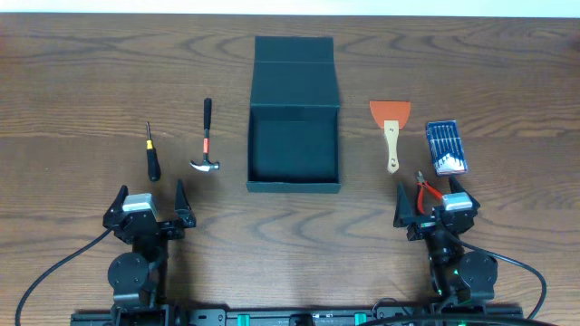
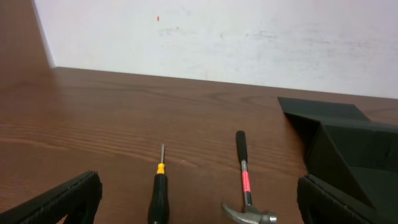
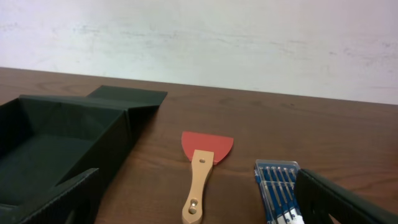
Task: Pack container
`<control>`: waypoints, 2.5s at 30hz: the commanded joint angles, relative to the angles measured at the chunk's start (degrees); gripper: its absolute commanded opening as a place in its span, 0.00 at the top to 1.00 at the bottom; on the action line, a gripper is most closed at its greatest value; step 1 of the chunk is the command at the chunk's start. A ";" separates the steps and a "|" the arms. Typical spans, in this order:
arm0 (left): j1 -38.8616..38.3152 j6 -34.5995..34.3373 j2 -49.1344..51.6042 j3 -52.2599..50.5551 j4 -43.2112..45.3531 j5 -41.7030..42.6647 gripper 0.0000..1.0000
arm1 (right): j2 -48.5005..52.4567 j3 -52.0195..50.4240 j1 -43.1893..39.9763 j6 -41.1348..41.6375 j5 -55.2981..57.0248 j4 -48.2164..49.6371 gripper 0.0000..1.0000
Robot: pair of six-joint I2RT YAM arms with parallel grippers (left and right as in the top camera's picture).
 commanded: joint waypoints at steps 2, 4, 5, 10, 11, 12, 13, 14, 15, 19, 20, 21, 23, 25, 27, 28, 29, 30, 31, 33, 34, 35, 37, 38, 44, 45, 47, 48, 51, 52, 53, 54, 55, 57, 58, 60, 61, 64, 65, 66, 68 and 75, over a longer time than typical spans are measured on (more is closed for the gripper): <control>-0.17 0.98 -0.35 -1.20 -1.90 -0.24 0.01 | -0.33 -0.09 -0.35 0.20 -0.42 -0.22 0.01; -0.17 0.98 -0.35 -1.20 -1.90 -0.26 0.02 | -0.33 -0.09 -0.35 0.20 -0.39 -0.22 0.01; -0.17 0.98 -0.35 -1.20 -1.90 -0.24 0.01 | -0.33 -0.09 -0.35 0.20 -0.42 -0.20 0.01; -0.17 0.98 -0.35 -1.20 -1.90 -0.26 0.02 | -0.33 -0.09 -0.35 0.20 -0.42 -0.22 0.01; -0.17 0.98 -0.35 -1.20 -1.90 -0.24 0.01 | -0.33 -0.09 -0.35 0.20 -0.42 -0.22 0.01; -0.17 0.98 -0.35 -1.20 -1.90 -0.26 0.01 | -0.33 -0.09 -0.35 0.20 -0.39 -0.22 0.01; -0.17 0.98 -0.35 -1.20 -1.90 -0.24 0.01 | -0.33 -0.09 -0.35 0.20 -0.42 -0.22 0.01; -0.17 0.98 -0.35 -1.20 -1.90 -0.26 0.01 | -0.33 -0.09 -0.35 0.20 -0.42 -0.22 0.01; -0.17 0.98 -0.35 -1.20 -1.90 -0.24 0.02 | -0.33 -0.09 -0.35 0.20 -0.39 -0.22 0.01; -0.20 0.98 -0.35 -1.20 -1.90 -0.24 0.01 | -0.33 -0.09 -0.35 0.20 -0.42 -0.22 0.01; -0.17 0.98 -0.35 -1.20 -1.90 -0.24 0.01 | -0.33 -0.09 -0.35 0.20 -0.39 -0.22 0.01; -0.20 0.98 -0.35 -1.20 -1.90 -0.24 0.01 | -0.33 -0.09 -0.35 0.20 -0.42 -0.22 0.01; -0.20 0.98 -0.35 -1.20 -1.90 -0.24 0.01 | -0.33 -0.09 -0.35 0.20 -0.39 -0.22 0.01; -0.17 0.98 -0.35 -1.20 -1.90 -0.26 0.02 | -0.33 -0.09 -0.35 0.20 -0.42 -0.22 0.01; -0.17 0.98 -0.35 -1.20 -1.90 -0.24 0.01 | -0.33 -0.09 -0.35 0.20 -0.42 -0.22 0.01; -0.17 0.98 -0.35 -1.20 -1.90 -0.24 0.01 | -0.33 -0.09 -0.35 0.20 -0.42 -0.22 0.01; -0.17 0.98 -0.35 -1.20 -1.90 -0.24 0.02 | -0.33 -0.09 -0.35 0.20 -0.42 -0.22 0.01; -0.17 0.98 -0.35 -1.20 -1.90 -0.24 0.02 | -0.33 -0.09 -0.35 0.20 -0.42 -0.22 0.01; -0.20 0.98 -0.35 -1.20 -1.90 -0.24 0.02 | -0.33 -0.09 -0.35 0.20 -0.42 -0.22 0.01; -0.20 0.98 -0.35 -1.20 -1.90 -0.24 0.01 | -0.33 -0.09 -0.35 0.20 -0.42 -0.20 0.01; -0.20 0.98 -0.35 -1.20 -1.90 -0.24 0.01 | -0.33 -0.09 -0.35 0.20 -0.42 -0.20 0.01; -0.17 0.98 -0.35 -1.20 -1.90 -0.24 0.02 | -0.33 -0.09 -0.35 0.20 -0.39 -0.22 0.01; -0.17 0.98 -0.35 -1.20 -1.90 -0.24 0.01 | -0.33 -0.09 -0.35 0.20 -0.39 -0.22 0.01; -0.17 0.98 -0.35 -1.20 -1.90 -0.24 0.02 | -0.33 -0.09 -0.35 0.20 -0.42 -0.22 0.01; -0.17 0.98 -0.35 -1.20 -1.90 -0.24 0.01 | -0.33 -0.09 -0.35 0.20 -0.39 -0.22 0.01; -0.17 0.98 -0.35 -1.20 -1.90 -0.24 0.02 | -0.33 -0.09 -0.35 0.20 -0.39 -0.22 0.01; -0.20 0.98 -0.35 -1.20 -1.90 -0.26 0.01 | -0.33 -0.09 -0.35 0.20 -0.42 -0.22 0.01; -0.20 0.98 -0.35 -1.20 -1.90 -0.26 0.01 | -0.33 -0.09 -0.35 0.20 -0.42 -0.22 0.01; -0.17 0.98 -0.35 -1.20 -1.90 -0.24 0.01 | -0.33 -0.09 -0.35 0.20 -0.42 -0.22 0.01; -0.20 0.98 -0.35 -1.20 -1.90 -0.26 0.01 | -0.33 -0.09 -0.35 0.20 -0.42 -0.22 0.01; -0.17 0.98 -0.35 -1.20 -1.90 -0.24 0.01 | -0.33 -0.09 -0.35 0.20 -0.42 -0.22 0.01; -0.17 0.98 -0.35 -1.20 -1.90 -0.26 0.02 | -0.33 -0.09 -0.35 0.20 -0.42 -0.22 0.01; -0.20 0.98 -0.35 -1.20 -1.90 -0.24 0.02 | -0.33 -0.09 -0.35 0.20 -0.39 -0.20 0.01; -0.17 0.98 -0.35 -1.20 -1.90 -0.24 0.02 | -0.33 -0.09 -0.35 0.20 -0.39 -0.20 0.01; -0.17 0.98 -0.35 -1.20 -1.90 -0.24 0.02 | -0.33 -0.09 -0.35 0.20 -0.42 -0.22 0.01; -0.17 0.98 -0.35 -1.20 -1.90 -0.24 0.01 | -0.33 -0.09 -0.35 0.20 -0.42 -0.20 0.01; -0.17 0.98 -0.35 -1.20 -1.90 -0.24 0.02 | -0.33 -0.09 -0.35 0.20 -0.42 -0.22 0.01; -0.17 0.98 -0.35 -1.20 -1.90 -0.26 0.01 | -0.33 -0.09 -0.35 0.22 -0.42 -0.24 0.01; -0.17 0.98 -0.35 -1.20 -1.90 -0.26 0.01 | -0.33 -0.09 -0.35 0.26 -0.48 -0.24 0.01; -0.17 0.98 -0.35 -1.20 -1.90 -0.24 0.01 | -0.33 -0.09 -0.35 0.94 -0.57 -0.22 0.01; -0.20 0.98 -0.35 -1.20 -1.90 -0.24 0.01 | -0.33 -0.09 -0.35 1.95 -0.55 -0.13 0.01; -0.17 0.98 -0.35 -1.20 -1.90 -0.24 0.02 | -0.13 1.88 -0.35 3.32 -0.50 -1.01 0.01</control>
